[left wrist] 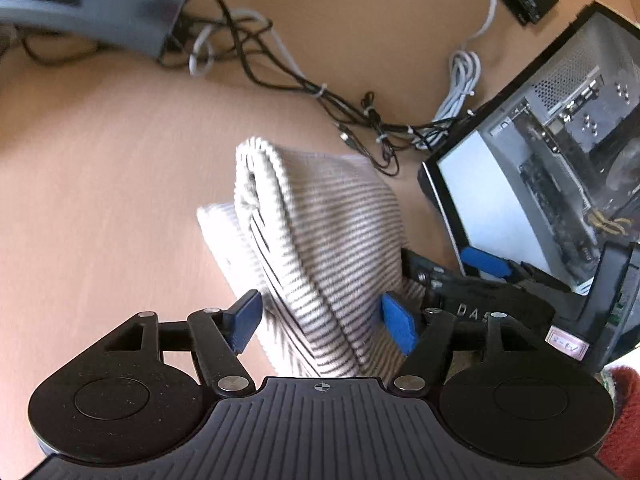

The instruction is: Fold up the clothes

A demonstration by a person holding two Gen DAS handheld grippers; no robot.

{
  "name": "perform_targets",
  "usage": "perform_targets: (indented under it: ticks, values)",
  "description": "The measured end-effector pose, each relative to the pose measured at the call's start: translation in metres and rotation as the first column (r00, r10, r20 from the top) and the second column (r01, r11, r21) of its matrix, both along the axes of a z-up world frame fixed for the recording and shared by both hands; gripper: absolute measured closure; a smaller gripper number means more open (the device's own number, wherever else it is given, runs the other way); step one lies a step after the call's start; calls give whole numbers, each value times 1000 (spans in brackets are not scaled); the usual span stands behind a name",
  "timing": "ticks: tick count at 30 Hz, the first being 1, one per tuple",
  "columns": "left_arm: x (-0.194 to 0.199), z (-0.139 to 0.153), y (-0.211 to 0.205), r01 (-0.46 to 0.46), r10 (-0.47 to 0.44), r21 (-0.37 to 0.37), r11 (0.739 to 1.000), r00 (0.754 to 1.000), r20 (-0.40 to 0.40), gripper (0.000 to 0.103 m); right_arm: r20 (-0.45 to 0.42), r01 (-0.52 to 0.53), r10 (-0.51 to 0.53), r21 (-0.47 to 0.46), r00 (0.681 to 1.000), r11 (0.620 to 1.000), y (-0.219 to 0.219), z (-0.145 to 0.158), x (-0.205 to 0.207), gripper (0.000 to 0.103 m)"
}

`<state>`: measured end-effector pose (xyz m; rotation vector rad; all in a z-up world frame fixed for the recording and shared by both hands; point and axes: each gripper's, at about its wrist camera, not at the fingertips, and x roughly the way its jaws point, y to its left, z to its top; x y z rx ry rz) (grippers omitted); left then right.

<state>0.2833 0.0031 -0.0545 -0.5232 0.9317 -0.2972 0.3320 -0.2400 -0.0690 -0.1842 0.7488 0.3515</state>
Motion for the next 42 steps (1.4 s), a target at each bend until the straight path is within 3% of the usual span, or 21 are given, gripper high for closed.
perform_targets:
  ticks: [3, 8, 10, 12, 17, 25, 27, 30, 33, 35, 39, 42]
  values:
    - [5, -5, -1, 2, -3, -24, 1000, 1000, -20, 24, -28, -21, 22, 40, 999, 999, -6, 2, 7, 0]
    - [6, -8, -3, 12, -12, -14, 1000, 1000, -27, 28, -126, 12, 13, 194, 992, 981, -23, -8, 15, 0]
    - [4, -7, -2, 14, -15, -11, 1000, 1000, -25, 32, -153, 21, 17, 239, 988, 971, -27, -10, 15, 4]
    - [1, -7, 1, 13, -13, -14, 1000, 1000, -27, 34, -159, 3, 39, 257, 987, 967, -24, -9, 13, 14]
    - [-13, -4, 10, 10, -11, -21, 1000, 999, -37, 39, -144, -72, 108, 238, 984, 969, -3, -2, 1, 27]
    - [-51, 8, 27, 6, -5, 11, 1000, 1000, -15, 40, -106, -254, 269, 139, 957, 957, 11, 16, -34, 26]
    - [-51, 14, 28, -13, 13, 44, 999, 1000, 7, 39, -59, -279, 286, 100, 957, 955, 12, 27, -39, 19]
    - [-52, 23, 29, -43, 39, 92, 995, 998, 42, 39, 87, -294, 287, 73, 954, 953, 26, 50, -36, 19]
    - [-52, 33, 30, -73, 63, 138, 988, 995, 78, 40, 156, -311, 300, 48, 941, 949, 53, 62, -21, 28]
    - [-53, 39, 31, -95, 78, 168, 981, 992, 103, 41, 133, -339, 332, 36, 934, 940, 76, 58, -6, 30]
    - [-52, 44, 30, -115, 93, 192, 974, 988, 121, 41, 32, -402, 404, -67, 914, 913, 110, 14, 2, 30]
    - [-54, 48, 31, -114, 90, 195, 974, 988, 129, 41, 5, -369, 369, -16, 929, 929, 106, 10, 3, 30]
